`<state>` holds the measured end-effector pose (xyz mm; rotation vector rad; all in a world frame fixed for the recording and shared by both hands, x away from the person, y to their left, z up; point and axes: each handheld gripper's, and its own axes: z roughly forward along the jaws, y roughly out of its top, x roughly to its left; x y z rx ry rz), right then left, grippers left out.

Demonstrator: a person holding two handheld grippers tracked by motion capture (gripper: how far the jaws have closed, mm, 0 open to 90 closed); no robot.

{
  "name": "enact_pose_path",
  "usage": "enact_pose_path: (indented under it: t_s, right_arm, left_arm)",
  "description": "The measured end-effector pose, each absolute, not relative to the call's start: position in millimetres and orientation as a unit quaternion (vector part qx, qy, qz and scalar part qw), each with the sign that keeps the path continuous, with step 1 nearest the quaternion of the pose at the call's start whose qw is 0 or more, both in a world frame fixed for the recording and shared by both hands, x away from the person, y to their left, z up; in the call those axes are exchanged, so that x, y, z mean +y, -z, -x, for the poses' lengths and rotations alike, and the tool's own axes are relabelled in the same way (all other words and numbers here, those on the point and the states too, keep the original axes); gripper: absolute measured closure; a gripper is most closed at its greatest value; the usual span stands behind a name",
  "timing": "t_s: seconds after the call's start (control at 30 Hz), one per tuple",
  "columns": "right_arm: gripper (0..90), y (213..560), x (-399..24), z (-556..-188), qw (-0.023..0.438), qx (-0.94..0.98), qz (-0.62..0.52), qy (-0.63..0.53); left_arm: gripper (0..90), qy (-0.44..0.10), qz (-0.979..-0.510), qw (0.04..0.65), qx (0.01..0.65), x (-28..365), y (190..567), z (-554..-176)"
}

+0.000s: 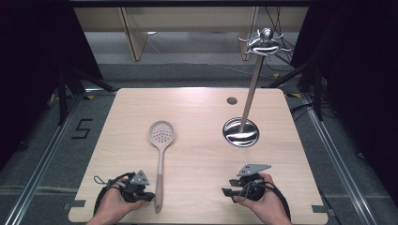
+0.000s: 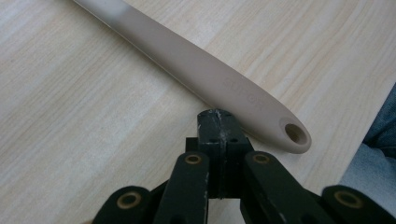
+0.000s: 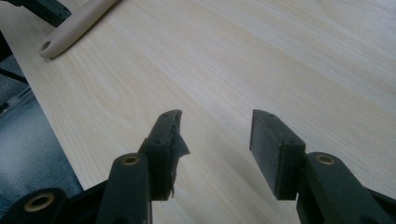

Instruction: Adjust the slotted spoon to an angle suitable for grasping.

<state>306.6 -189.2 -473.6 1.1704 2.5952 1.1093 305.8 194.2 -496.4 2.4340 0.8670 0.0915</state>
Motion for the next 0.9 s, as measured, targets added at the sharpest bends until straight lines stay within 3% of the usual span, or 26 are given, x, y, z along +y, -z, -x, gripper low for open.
enact_pose_path:
  t_s: [0.9]
  right_arm:
    - [53.1,472,-191,-306,0.043,0.846,-0.386,-0.365]
  left_arm:
    - [89.0,-0.026,-0.921,0.274,0.274,144,495,-326]
